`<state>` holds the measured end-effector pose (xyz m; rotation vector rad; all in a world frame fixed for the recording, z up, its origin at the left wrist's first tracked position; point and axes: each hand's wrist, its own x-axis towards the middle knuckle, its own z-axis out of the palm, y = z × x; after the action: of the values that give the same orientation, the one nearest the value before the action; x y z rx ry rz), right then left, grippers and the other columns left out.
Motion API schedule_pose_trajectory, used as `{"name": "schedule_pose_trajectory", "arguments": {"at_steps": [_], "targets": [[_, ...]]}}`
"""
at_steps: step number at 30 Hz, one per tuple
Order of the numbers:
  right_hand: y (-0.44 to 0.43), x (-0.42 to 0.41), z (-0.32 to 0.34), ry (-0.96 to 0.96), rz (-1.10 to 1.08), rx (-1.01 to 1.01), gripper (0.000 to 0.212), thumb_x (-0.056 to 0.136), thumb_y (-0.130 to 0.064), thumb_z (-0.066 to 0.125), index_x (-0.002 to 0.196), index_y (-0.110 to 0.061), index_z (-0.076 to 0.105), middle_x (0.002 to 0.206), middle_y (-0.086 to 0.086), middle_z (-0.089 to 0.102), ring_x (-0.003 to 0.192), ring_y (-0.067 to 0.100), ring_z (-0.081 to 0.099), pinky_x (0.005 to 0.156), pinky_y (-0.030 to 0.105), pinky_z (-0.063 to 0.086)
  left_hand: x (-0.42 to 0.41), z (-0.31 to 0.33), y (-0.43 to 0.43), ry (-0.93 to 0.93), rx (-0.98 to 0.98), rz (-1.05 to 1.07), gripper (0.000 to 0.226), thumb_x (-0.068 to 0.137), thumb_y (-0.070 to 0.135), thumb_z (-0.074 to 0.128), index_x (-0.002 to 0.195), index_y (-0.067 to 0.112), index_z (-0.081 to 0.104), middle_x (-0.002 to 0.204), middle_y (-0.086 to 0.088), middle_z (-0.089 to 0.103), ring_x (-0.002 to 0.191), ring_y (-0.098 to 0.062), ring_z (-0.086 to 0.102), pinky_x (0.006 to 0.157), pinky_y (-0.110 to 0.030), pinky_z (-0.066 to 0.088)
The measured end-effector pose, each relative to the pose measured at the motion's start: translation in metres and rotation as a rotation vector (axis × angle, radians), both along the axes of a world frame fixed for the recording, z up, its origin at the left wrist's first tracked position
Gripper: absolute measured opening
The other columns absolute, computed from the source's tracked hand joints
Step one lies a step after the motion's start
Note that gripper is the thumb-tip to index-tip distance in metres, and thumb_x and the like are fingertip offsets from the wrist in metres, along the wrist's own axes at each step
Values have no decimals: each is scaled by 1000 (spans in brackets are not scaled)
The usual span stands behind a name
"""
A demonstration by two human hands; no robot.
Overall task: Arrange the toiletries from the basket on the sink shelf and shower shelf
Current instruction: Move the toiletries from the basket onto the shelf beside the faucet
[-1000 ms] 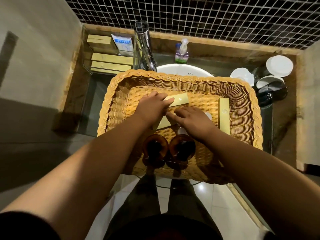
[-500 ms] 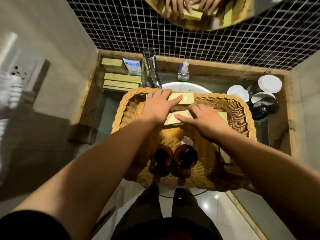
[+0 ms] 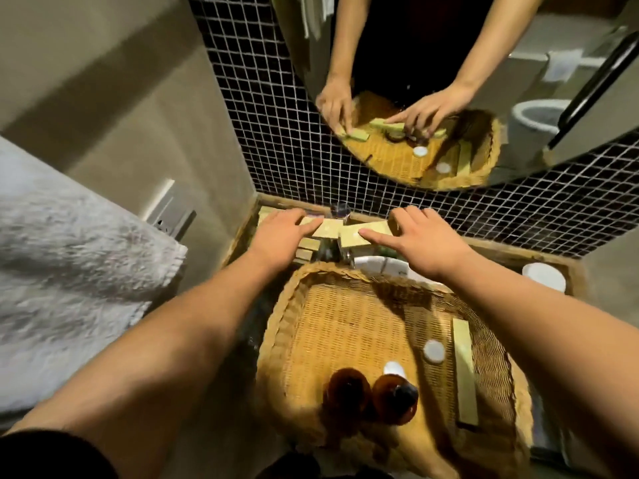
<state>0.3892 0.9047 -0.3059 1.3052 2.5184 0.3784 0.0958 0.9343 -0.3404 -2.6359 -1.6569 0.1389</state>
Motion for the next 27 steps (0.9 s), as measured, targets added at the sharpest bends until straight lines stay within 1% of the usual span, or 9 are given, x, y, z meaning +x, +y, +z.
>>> {"name": "schedule_pose_trajectory", "arguments": {"at_steps": [4, 7, 10, 13, 16, 20, 23, 25, 27], "targets": [[17, -25, -7, 28, -55, -25, 93, 96, -7, 50, 151, -50, -12, 139, 17, 34, 124, 34, 37, 96, 45, 38, -35, -14, 9, 37, -64, 63, 79, 91, 11, 64, 154, 42, 27, 152, -10, 41, 135, -32, 43, 106, -40, 40], [27, -40, -17, 62, -76, -77, 90, 97, -6, 46, 151, -49, -12, 139, 19, 33, 123, 34, 36, 96, 46, 38, -51, -31, 18, 70, -139, 78, 89, 88, 10, 68, 156, 43, 21, 151, -11, 40, 134, -33, 44, 106, -43, 41], [38, -52, -27, 74, -55, -126, 88, 97, -8, 43, 151, -49, -12, 139, 18, 33, 121, 34, 35, 95, 45, 36, -62, -50, 29, 82, -214, 75, 88, 91, 10, 63, 157, 42, 15, 152, -12, 37, 134, -34, 42, 111, -44, 38], [50, -62, -35, 98, -73, -139, 90, 94, -8, 42, 151, -49, -13, 141, 20, 33, 122, 35, 35, 95, 47, 36, -67, -68, 44, 71, -245, 82, 89, 90, -1, 56, 156, 44, 15, 157, -13, 32, 140, -35, 36, 116, -45, 32], [63, -68, -45, 114, -119, -130, 93, 91, -5, 43, 152, -48, -12, 141, 21, 34, 125, 37, 36, 97, 49, 39, -65, -84, 62, 93, -271, 70, 99, 86, -11, 55, 155, 47, 12, 158, -11, 31, 141, -34, 35, 112, -44, 36], [77, -70, -55, 134, -118, -136, 96, 89, -4, 46, 152, -49, -11, 139, 21, 36, 124, 36, 37, 96, 49, 40, -66, -101, 79, 150, -345, 26, 93, 90, -3, 59, 155, 47, 15, 159, -10, 29, 141, -33, 35, 111, -42, 35], [82, -70, -59, 124, -96, -153, 96, 90, -4, 49, 153, -48, -10, 139, 21, 35, 124, 36, 37, 95, 48, 40, -73, -115, 88, 160, -317, -3, 89, 90, 7, 63, 153, 49, 17, 154, -11, 36, 134, -34, 43, 102, -43, 44], [84, -70, -60, 123, -94, -164, 98, 90, -1, 49, 153, -46, -10, 139, 21, 35, 122, 36, 37, 95, 47, 40, -74, -121, 93, 168, -332, -5, 87, 90, 9, 62, 153, 51, 18, 153, -9, 39, 132, -34, 45, 96, -44, 48], [85, -72, -63, 121, -94, -163, 102, 87, 5, 49, 154, -45, -10, 139, 22, 34, 123, 36, 37, 96, 47, 39, -73, -126, 96, 159, -365, 8, 81, 92, 11, 58, 152, 50, 21, 153, -9, 38, 131, -35, 45, 98, -47, 47]]}}
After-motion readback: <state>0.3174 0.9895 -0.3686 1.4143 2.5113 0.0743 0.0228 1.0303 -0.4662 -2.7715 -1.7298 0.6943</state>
